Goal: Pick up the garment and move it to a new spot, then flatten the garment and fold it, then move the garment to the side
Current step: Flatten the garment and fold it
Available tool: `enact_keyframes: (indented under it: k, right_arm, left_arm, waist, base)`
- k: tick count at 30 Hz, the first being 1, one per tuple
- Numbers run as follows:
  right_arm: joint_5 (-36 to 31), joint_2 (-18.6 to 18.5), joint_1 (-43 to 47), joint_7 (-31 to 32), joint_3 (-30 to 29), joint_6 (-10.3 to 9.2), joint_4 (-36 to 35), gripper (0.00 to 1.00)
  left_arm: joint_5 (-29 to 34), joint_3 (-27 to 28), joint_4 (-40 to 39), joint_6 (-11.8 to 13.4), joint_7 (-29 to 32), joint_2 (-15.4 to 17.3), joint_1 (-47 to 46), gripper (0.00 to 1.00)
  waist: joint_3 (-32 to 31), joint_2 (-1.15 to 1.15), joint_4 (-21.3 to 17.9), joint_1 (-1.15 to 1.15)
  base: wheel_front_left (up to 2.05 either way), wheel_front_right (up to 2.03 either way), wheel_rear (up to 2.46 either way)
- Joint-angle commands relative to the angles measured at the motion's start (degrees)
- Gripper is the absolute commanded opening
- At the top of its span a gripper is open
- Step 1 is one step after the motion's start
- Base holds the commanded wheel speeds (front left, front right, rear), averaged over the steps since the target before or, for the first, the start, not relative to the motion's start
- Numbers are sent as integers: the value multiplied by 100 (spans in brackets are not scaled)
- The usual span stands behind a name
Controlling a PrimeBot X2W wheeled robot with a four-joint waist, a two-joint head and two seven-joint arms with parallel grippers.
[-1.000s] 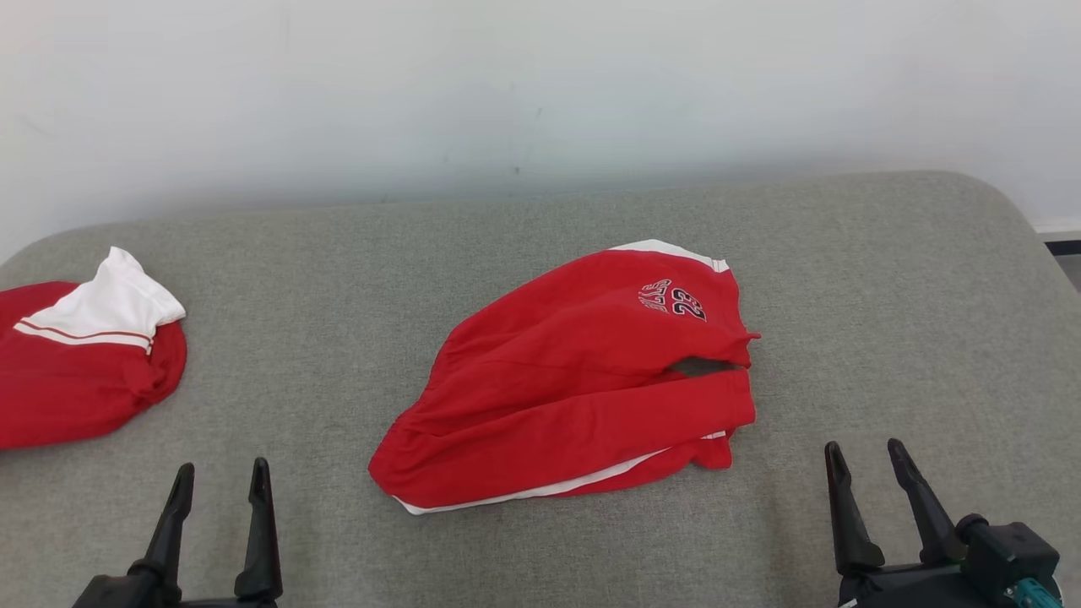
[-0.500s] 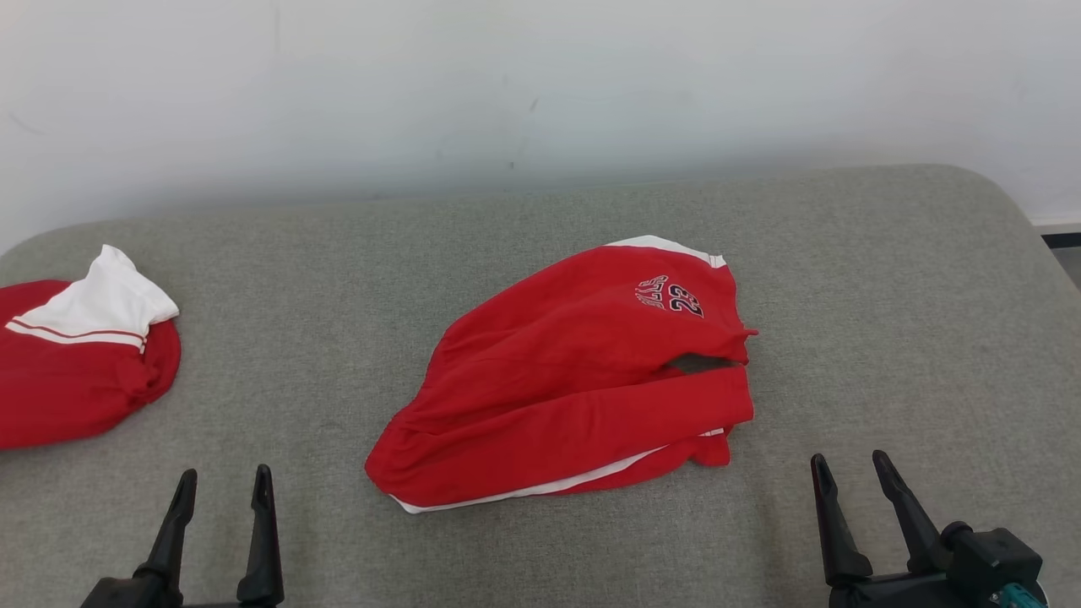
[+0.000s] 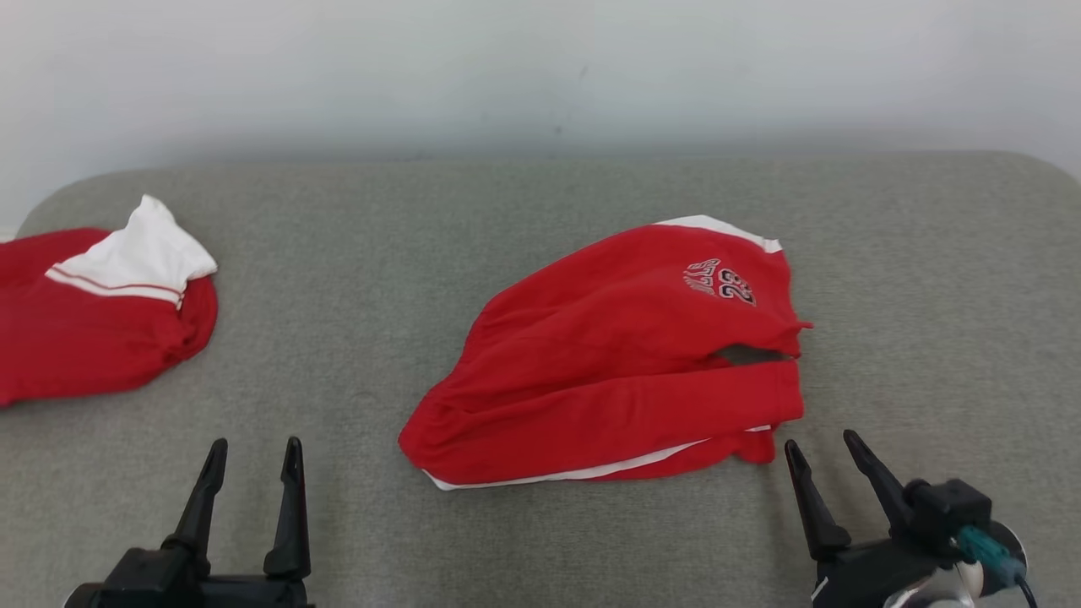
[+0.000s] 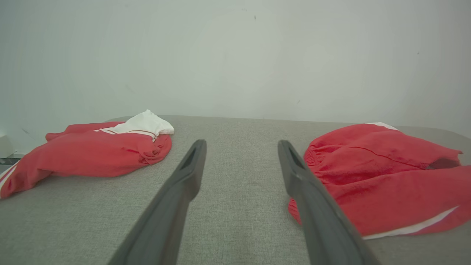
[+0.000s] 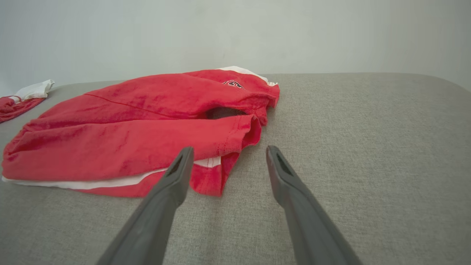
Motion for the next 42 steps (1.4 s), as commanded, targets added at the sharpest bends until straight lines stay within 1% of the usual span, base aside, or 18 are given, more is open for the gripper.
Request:
enact_keyframes:
  k: [1,7,11,12,13,16,20,24,29,32,35,36,37,38,42]
  right_arm:
    - [54,-75,-137,-2,80,-12,165,100]
    - [261,-195,-621,-3,354,-12,903,100]
    - [438,-200,-784,-3,527,-12,1279,100]
    - [486,-182,-818,-2,574,-12,1355,31]
    - [535,-169,-847,-3,599,-12,1407,0]
    - [618,-156,-848,-2,642,-12,1435,0]
    - [643,-177,-582,-2,551,-12,1210,0]
    - [653,-254,-120,-2,417,-12,634,0]
    - [715,-314,759,-2,52,-12,-185,0]
    - [751,-376,1151,-2,26,-12,-447,0]
    - [827,-389,1387,-2,-15,-12,-514,0]
    - [815,-400,1417,-2,-38,-12,-522,9]
    - [803,-376,1423,-3,-81,-12,-561,81]
    - [816,-332,1452,-2,-121,-12,-599,100]
    - [669,-262,1468,-2,-234,-12,-849,100]
  left_arm:
    - [-21,-1,15,14,-5,-1,-95,100]
    - [-115,-107,81,46,-5,-5,-226,100]
    - [-165,-145,87,75,-5,-5,-267,100]
    - [-171,-157,87,91,-5,-5,-262,100]
    - [-175,-162,84,105,-5,-5,-259,100]
    - [-190,-132,93,130,-5,-5,-223,100]
    - [-219,-117,129,161,-5,-6,-99,100]
    - [-253,-122,190,135,-5,-5,-32,100]
    - [-257,-156,216,137,-5,-5,25,100]
    - [-252,-153,233,121,-5,-5,63,100]
    - [-249,-124,270,99,-5,-3,76,100]
    - [-246,-115,278,91,-5,-4,86,100]
    - [-246,-90,280,92,-5,-4,103,100]
    - [-245,-75,287,93,-5,-5,119,100]
    - [-234,-16,290,82,-5,-4,140,100]
  waist:
    - [171,0,188,0]
    - [335,0,450,0]
    - [371,0,567,0]
    - [374,0,584,0]
    - [373,0,595,0]
    - [334,0,573,0]
    - [215,0,429,0]
    - [67,0,231,0]
    - [-74,0,14,0]
    - [-99,0,-94,0]
    - [-114,0,-161,0]
    - [-124,0,-178,0]
    - [-143,0,-205,0]
    - [-161,0,-224,0]
    - [-250,0,-284,0]
  base:
    - [0,0,0]
    - [0,0,0]
    - [0,0,0]
    - [0,0,0]
    - [0,0,0]
    - [0,0,0]
    - [0,0,0]
    - [0,0,0]
    - [0,0,0]
    - [0,0,0]
    - [0,0,0]
    - [0,0,0]
    - [0,0,0]
    - [0,0,0]
    - [0,0,0]
